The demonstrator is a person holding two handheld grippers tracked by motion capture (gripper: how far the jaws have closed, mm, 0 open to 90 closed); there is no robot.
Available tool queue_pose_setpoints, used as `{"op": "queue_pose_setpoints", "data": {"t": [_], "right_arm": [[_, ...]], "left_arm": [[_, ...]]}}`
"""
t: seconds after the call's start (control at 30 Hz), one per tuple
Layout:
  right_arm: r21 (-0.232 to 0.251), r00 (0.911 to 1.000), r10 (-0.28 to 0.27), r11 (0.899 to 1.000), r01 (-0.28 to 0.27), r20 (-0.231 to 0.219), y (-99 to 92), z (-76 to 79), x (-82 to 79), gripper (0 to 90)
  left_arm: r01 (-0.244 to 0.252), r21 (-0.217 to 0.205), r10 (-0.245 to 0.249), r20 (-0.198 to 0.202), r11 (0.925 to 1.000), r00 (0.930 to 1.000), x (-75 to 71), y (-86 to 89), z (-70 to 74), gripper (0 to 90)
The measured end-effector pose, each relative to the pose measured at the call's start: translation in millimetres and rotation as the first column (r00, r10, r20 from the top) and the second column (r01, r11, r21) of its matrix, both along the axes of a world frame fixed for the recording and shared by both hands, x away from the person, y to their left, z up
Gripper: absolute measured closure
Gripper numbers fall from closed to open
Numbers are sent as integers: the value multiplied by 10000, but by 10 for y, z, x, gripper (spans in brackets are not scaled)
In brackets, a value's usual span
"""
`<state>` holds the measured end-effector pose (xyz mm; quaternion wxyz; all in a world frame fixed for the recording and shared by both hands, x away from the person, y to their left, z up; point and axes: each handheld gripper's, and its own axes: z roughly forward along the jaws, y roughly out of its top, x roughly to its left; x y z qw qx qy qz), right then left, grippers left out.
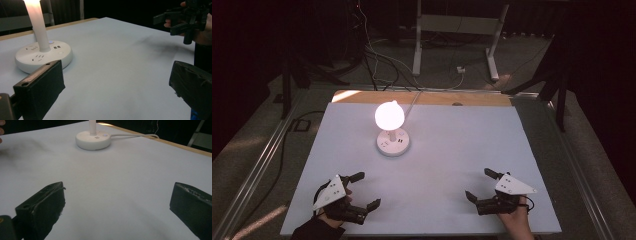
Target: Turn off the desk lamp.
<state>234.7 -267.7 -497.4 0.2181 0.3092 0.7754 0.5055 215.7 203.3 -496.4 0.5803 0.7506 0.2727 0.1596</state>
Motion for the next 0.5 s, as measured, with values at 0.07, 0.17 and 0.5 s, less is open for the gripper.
{"op": "queue_pose_setpoints", "data": {"t": [0.07, 0.17, 0.5], "right_arm": [[-22, 10000, -6, 10000, 6, 38, -1, 5, -2, 0], [41, 10000, -27, 10000, 27, 90, -5, 11, -4, 0], [209, 9999, -124, 9997, 123, 53, 0, 21, -6, 0]], "left_arm": [[53, 24, -53, 28, 10000, 10000, -1, -7, -2, 5], [123, 60, -123, 34, 9999, 9999, -7, -15, -1, 5], [384, -148, -385, -32, 9992, 9993, -34, -55, 32, 5]]}}
